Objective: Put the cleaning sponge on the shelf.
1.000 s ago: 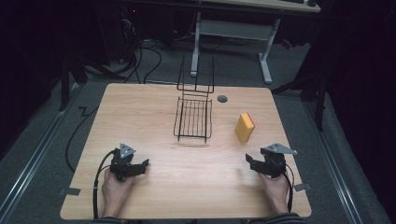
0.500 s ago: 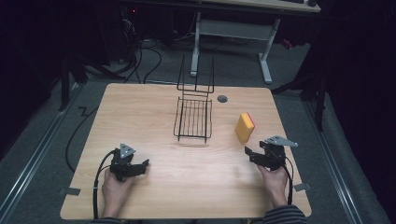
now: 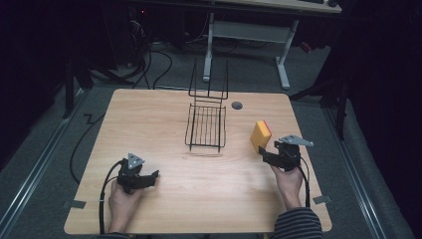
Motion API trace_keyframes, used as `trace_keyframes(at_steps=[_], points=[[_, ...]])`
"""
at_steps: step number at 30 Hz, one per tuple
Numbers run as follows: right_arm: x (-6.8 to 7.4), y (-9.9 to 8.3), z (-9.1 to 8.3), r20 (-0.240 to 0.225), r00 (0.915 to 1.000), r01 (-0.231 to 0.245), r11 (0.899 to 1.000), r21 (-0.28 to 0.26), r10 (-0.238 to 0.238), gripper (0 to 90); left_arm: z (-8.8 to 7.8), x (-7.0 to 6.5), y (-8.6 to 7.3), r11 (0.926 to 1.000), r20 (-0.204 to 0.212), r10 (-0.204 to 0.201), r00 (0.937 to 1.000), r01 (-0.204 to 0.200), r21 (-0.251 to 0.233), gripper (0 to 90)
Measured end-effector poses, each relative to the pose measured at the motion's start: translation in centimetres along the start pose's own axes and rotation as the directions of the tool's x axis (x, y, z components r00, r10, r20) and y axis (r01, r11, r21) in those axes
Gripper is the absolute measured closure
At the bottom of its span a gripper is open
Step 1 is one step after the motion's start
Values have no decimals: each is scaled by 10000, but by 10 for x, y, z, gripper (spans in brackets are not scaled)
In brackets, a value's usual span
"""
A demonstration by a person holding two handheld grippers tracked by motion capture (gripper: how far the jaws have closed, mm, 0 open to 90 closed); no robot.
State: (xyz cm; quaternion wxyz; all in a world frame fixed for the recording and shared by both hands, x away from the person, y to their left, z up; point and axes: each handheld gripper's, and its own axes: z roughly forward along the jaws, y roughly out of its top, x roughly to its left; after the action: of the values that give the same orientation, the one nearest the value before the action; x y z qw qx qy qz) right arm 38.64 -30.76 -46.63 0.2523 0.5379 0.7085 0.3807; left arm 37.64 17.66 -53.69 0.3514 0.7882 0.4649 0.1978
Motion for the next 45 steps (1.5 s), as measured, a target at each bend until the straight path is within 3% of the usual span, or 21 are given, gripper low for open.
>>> trace_keyframes(at_steps=[11, 22, 31, 35, 45], points=[[-7, 4, 18, 217, 9993, -298, 9995, -137, 301, 309, 0, 0, 0, 10000, 1, 3, 10000, -3, 1, 220], [-8, 5, 40, 392, 9989, -233, 9995, -228, 242, 316, 0, 0, 0, 10000, 10, 14, 10000, -14, 2, 219], [-11, 1, 54, 383, 9977, -559, 9983, -161, 565, 391, 0, 0, 0, 10000, 16, 20, 10000, -20, 1, 219], [-8, -1, 58, 611, 9978, -262, 9996, -53, 265, 434, 0, 0, 0, 10000, 16, 23, 10000, -23, 2, 219], [-7, -2, 61, 818, 9966, -39, 9999, 107, 30, 567, 0, 0, 0, 10000, 18, 18, 10000, -18, 0, 219]])
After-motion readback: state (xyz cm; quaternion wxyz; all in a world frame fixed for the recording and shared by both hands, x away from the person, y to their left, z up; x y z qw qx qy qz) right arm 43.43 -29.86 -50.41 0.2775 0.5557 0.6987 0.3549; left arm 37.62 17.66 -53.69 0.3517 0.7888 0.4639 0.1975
